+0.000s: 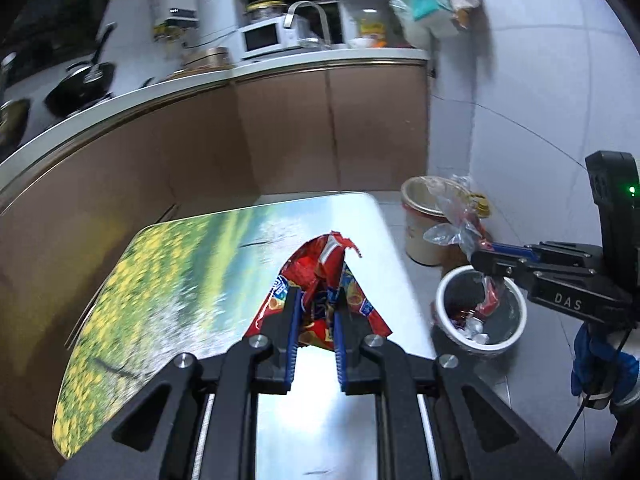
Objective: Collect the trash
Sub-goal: 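Carry the chip bag and wrapper over the white bin and open both grippers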
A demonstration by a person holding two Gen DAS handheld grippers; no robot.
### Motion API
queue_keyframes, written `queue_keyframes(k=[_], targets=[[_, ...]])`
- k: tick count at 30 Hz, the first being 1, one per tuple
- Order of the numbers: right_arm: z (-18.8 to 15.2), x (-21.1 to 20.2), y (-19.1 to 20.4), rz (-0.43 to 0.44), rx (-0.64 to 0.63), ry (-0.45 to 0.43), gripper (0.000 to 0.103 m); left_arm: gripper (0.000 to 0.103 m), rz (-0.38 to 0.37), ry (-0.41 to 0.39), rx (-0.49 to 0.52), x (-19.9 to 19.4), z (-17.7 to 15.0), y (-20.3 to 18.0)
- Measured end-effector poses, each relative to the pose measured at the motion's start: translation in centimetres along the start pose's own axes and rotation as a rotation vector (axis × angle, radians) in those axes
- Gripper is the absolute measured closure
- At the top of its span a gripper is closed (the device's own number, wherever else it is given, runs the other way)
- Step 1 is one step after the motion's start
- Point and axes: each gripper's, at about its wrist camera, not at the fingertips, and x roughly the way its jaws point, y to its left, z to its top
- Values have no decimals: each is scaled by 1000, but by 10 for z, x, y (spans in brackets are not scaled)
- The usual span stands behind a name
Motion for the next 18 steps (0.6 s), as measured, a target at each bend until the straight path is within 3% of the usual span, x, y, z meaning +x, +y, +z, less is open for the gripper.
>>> queue_keyframes(k=[10,18], targets=[[-26,-23,-92,-154,147,-6,85,89,-137,44,117,53,26,-91],[-42,-16,-161,-272,256,30,83,89,-283,124,140,116,49,-149]])
